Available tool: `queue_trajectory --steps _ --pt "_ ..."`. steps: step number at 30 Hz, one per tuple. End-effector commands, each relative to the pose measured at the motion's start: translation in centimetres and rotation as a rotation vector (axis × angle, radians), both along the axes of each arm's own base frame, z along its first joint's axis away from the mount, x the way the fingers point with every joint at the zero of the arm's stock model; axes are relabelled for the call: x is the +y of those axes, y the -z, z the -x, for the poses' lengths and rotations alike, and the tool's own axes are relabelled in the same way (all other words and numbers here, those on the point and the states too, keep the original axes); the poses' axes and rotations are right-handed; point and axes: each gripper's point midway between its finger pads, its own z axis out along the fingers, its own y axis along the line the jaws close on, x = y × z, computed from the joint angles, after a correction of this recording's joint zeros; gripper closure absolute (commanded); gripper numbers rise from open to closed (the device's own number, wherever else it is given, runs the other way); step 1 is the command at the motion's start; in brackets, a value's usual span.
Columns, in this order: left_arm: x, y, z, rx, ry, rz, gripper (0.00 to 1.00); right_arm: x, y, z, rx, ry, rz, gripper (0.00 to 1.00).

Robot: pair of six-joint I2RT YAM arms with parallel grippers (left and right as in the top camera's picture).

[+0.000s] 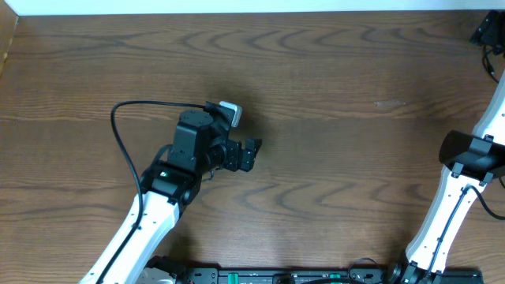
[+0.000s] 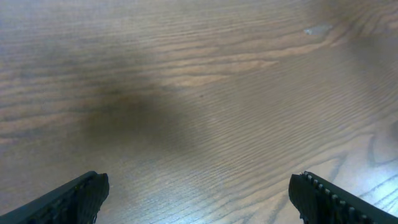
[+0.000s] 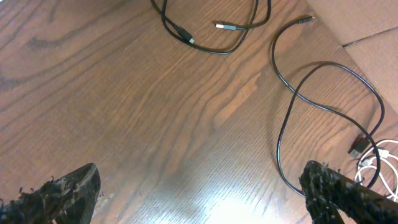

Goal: Untangle cables

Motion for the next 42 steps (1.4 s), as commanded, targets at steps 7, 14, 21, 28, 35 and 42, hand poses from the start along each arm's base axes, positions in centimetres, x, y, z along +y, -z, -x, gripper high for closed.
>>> queue_trajectory --steps 7,14,21,28,35,42 --pt "1.1 -2.2 0.4 -0.072 -0.016 -0.032 0.02 1.7 -4.9 1.5 -0.068 -0.025 0.030 0.01" --pt "1.3 -1.7 0.9 -0.045 -0.015 -0.042 0.02 2.1 -3.0 3.9 0.078 -0.029 0.014 0.01" --pt "1.7 -2.1 1.4 -0.049 -0.024 -0.048 0.02 2.8 -3.4 6.4 0.123 -0.022 0.000 0.01" --pt "2.1 -2.2 2.1 -0.039 -0.029 -0.058 0.02 3.9 -5.6 10.0 0.121 -0.009 -0.001 0.01" --pt "3.9 -3.0 2.9 -0.067 -0.094 -0.108 0.02 4.4 -6.7 13.8 0.128 0.040 0.021 0.01" --pt "5.1 -5.1 3.9 -0.136 -0.132 -0.109 0.02 4.4 -7.3 18.3 0.122 0.140 0.077 0.01"
